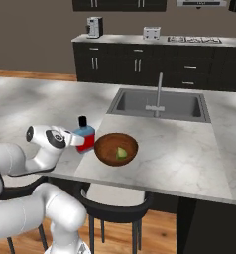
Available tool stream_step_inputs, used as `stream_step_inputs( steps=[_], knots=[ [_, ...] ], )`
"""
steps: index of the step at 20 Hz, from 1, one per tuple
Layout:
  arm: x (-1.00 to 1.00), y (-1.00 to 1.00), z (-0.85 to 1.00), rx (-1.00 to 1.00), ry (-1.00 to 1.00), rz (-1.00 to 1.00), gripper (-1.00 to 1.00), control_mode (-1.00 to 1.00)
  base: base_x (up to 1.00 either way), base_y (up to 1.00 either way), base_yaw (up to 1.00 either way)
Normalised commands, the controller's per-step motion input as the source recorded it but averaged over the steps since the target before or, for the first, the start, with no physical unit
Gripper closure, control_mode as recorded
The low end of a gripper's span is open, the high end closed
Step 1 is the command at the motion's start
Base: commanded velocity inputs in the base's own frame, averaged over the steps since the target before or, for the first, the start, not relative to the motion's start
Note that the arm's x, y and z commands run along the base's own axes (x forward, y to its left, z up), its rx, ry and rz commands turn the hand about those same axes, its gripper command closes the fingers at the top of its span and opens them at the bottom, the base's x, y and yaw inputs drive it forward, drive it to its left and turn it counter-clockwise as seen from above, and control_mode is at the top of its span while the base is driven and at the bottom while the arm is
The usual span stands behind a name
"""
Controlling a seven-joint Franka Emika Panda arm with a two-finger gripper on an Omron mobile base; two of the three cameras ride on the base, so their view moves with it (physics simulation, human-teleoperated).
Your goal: There is a bowl on the dining counter. Grab a lemon wedge from the fridge and place it in the bowl. Then get the liquor bottle and glass cup from the cabinet and place them next to the bowl.
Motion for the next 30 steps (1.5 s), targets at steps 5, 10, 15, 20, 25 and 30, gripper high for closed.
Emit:
stream_step_inputs(
  steps=[5, 10, 15, 20, 25, 30],
  knots=[
    [0.14, -0.01, -0.15, 0.00, 0.00, -0.04, 1.00, -1.00, 0.00, 0.00, 0.00],
    [0.14, 0.00, -0.17, 0.00, 0.00, -0.03, 1.00, -1.00, 0.00, 0.00, 0.00],
    [0.13, 0.00, -0.20, 0.00, 0.00, -0.02, 1.00, -1.00, 0.00, 0.00, 0.00],
    [0.20, 0.00, -0.19, 0.00, 0.00, -0.02, 1.00, -1.00, 0.00, 0.00, 0.00],
    [0.28, 0.00, -0.22, 0.00, 0.00, -0.02, 1.00, -1.00, 0.00, 0.00, 0.00],
    [0.30, -0.01, -0.26, 0.00, 0.00, 0.00, 1.00, -1.00, 0.00, 0.00, 0.00]
  ],
)
